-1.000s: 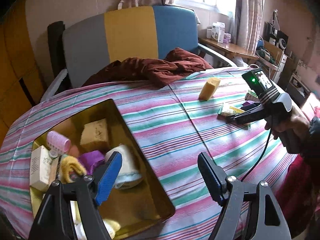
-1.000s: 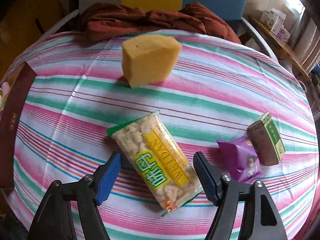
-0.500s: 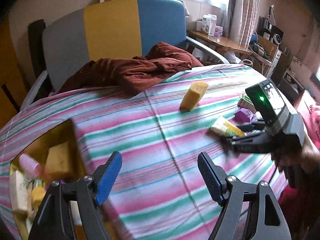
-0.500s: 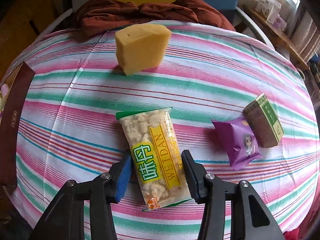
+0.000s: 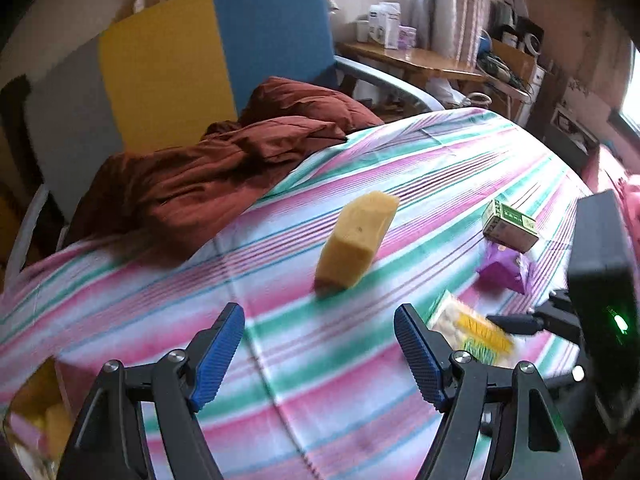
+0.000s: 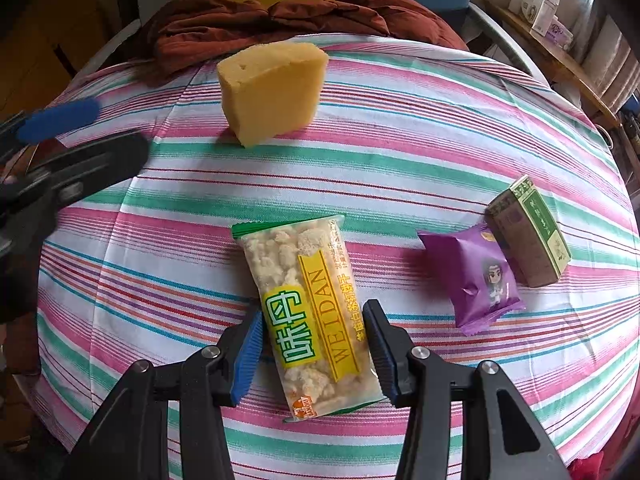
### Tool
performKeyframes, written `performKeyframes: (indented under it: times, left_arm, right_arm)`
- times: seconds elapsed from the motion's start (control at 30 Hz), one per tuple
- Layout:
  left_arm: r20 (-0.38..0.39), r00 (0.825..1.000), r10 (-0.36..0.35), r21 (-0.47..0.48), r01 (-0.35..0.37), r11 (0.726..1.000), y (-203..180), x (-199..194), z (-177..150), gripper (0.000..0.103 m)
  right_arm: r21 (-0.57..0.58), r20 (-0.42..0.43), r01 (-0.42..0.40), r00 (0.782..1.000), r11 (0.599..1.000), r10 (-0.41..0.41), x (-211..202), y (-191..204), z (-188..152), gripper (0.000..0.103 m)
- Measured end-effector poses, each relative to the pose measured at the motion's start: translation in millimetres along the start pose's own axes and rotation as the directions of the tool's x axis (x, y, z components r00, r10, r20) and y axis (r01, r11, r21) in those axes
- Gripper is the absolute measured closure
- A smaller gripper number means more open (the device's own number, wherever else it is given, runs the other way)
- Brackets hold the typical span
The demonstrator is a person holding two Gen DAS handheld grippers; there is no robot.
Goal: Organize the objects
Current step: 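Grasp the yellow sponge with the left tool while the right tool grasps the WEIDAN cracker pack, then carry the sponge and cracker pack over the tray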
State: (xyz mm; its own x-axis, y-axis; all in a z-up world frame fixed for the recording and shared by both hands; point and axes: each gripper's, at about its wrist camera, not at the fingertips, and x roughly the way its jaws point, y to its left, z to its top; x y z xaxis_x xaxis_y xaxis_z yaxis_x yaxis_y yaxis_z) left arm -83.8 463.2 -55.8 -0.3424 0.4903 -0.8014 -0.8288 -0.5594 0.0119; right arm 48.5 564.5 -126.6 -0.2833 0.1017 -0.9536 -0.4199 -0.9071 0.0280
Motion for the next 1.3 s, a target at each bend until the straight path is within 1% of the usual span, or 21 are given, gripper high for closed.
performKeyframes:
  times: [0.17, 0.27, 0.37, 0.4, 0.43, 0.47, 0.53, 0.6, 0.7, 0.83, 0.93, 0.97, 1.0, 1.1, 1.3]
  left_arm:
    - [0.003, 1.000, -0.009, 0.043, 0.008, 0.999, -8, 25, 17, 0.026]
    - [-0.001, 1.000, -0.017, 0.050, 0.017, 0.999, -9, 38, 26, 0.026]
    - [-0.012, 0.999, -0.036, 0.052, 0.036, 0.998, -11, 50, 33, 0.033]
    - [-0.019, 0.999, -0.040, 0.055, 0.041, 0.998, -12, 53, 35, 0.041]
    - [-0.029, 0.999, -0.046, 0.062, 0.047, 0.997, -14, 57, 36, 0.053]
    - [-0.041, 0.998, -0.048, 0.075, 0.051, 0.996, -16, 60, 36, 0.061]
    - [-0.039, 0.998, -0.039, 0.088, 0.043, 0.995, -20, 59, 34, 0.065]
    - [-0.042, 0.998, -0.054, 0.085, 0.057, 0.995, -21, 54, 31, 0.066]
    - [-0.035, 0.999, -0.038, 0.081, 0.041, 0.996, -22, 42, 24, 0.067]
    - [-0.025, 0.999, -0.030, 0.035, 0.031, 0.999, -18, 19, 14, 0.067]
    - [-0.021, 0.999, -0.039, -0.007, 0.039, 0.999, -13, 1, 7, 0.067]
    - [-0.015, 0.999, -0.038, -0.013, 0.037, 0.999, -12, -7, 5, 0.067]
    - [-0.009, 0.999, -0.036, -0.018, 0.036, 0.999, -11, -14, 3, 0.067]
    - [0.014, 0.999, -0.039, -0.042, 0.040, 0.998, -8, -38, -4, 0.067]
    - [0.072, 0.997, -0.019, -0.069, 0.024, 0.997, 0, -88, -17, 0.067]
  right_arm:
    - [0.002, -0.001, -0.005, 1.000, 1.000, 0.005, -2, -3, 0, 0.053]
    - [0.000, -0.001, -0.004, 1.000, 1.000, 0.004, -3, -4, 0, 0.053]
    - [-0.001, -0.001, -0.004, 1.000, 1.000, 0.004, -4, -5, 0, 0.052]
    - [-0.001, 0.000, -0.004, 1.000, 1.000, 0.004, -4, -5, 0, 0.052]
    - [-0.001, -0.001, -0.003, 1.000, 1.000, 0.003, -3, -4, 1, 0.052]
    - [-0.003, 0.001, -0.003, 1.000, 1.000, 0.003, -4, -5, 1, 0.052]
    - [-0.006, 0.002, -0.002, 1.000, 1.000, 0.002, -5, -5, 1, 0.052]
    - [-0.010, 0.005, -0.001, 1.000, 1.000, 0.001, -6, -6, 0, 0.052]
    - [-0.016, 0.012, 0.003, 1.000, 1.000, -0.002, -7, -2, 1, 0.053]
    - [-0.024, 0.021, 0.004, 1.000, 1.000, -0.003, -10, -2, 1, 0.054]
    - [-0.024, 0.027, 0.002, 1.000, 1.000, -0.002, -11, 3, 0, 0.054]
    - [-0.024, 0.030, 0.000, 1.000, 1.000, 0.001, -12, 3, 0, 0.054]
    - [-0.025, 0.034, -0.001, 0.999, 1.000, 0.002, -13, 8, -14, 0.054]
    - [-0.035, 0.045, -0.005, 0.999, 0.999, 0.007, -16, 12, -16, 0.055]
    - [-0.062, 0.063, -0.024, 0.998, 0.998, 0.028, -20, 21, -19, 0.055]
